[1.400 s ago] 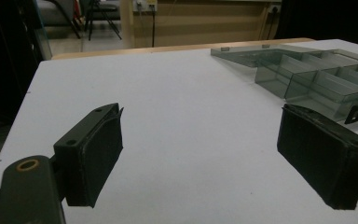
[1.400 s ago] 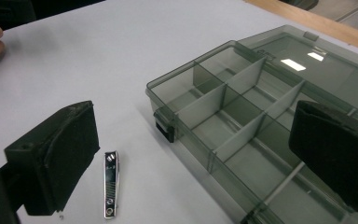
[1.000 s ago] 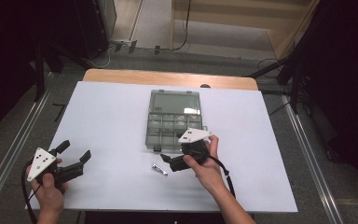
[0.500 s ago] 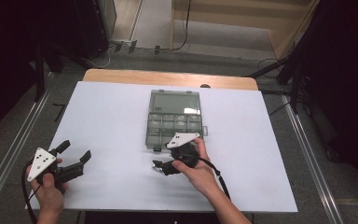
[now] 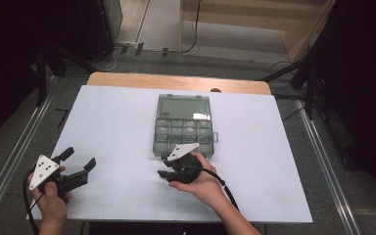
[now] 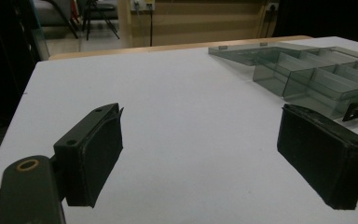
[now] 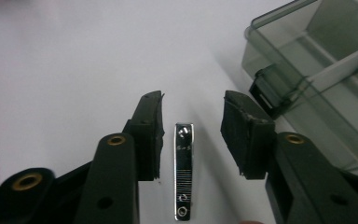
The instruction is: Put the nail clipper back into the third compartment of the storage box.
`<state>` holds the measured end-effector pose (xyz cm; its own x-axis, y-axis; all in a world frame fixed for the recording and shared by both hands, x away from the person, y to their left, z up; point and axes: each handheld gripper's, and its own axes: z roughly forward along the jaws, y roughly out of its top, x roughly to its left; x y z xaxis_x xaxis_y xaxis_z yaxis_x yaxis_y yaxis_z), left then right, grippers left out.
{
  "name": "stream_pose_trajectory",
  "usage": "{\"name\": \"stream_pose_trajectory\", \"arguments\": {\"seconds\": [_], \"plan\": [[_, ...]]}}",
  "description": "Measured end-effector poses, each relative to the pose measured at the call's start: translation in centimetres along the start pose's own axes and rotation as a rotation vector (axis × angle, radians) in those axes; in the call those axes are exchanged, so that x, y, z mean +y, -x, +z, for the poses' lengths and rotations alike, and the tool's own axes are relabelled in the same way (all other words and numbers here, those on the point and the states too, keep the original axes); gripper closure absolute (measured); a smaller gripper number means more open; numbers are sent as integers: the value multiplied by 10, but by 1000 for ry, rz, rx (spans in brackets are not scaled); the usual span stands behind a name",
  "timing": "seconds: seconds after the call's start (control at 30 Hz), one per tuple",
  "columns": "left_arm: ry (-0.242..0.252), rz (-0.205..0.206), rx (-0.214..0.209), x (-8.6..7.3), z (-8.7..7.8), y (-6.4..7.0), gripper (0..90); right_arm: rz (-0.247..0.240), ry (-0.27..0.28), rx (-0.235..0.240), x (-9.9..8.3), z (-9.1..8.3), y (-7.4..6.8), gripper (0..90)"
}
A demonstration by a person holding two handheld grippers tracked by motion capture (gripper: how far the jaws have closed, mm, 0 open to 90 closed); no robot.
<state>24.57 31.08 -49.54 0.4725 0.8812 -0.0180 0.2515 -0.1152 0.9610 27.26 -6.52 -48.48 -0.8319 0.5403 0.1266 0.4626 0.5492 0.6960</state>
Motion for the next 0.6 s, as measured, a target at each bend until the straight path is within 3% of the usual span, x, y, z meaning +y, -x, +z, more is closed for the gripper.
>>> {"name": "stream_pose_trajectory", "arguments": {"seconds": [0.07, 0.17, 0.27, 0.5, 0.6], "plan": [[0, 1, 0, 0, 0, 0, 141, -11, -15, 3, 0, 3, -1, 637], [0, 2, 2, 0, 0, 0, 141, -64, -45, -32, -2, 7, -5, 687], [0, 1, 2, 0, 0, 0, 141, -8, -63, 7, -1, 10, -8, 712], [-1, 0, 2, 0, 0, 0, 141, -10, -97, -54, -1, 18, -11, 705], [0, 0, 2, 0, 0, 0, 141, -6, -110, -51, -3, 21, -10, 707]]}}
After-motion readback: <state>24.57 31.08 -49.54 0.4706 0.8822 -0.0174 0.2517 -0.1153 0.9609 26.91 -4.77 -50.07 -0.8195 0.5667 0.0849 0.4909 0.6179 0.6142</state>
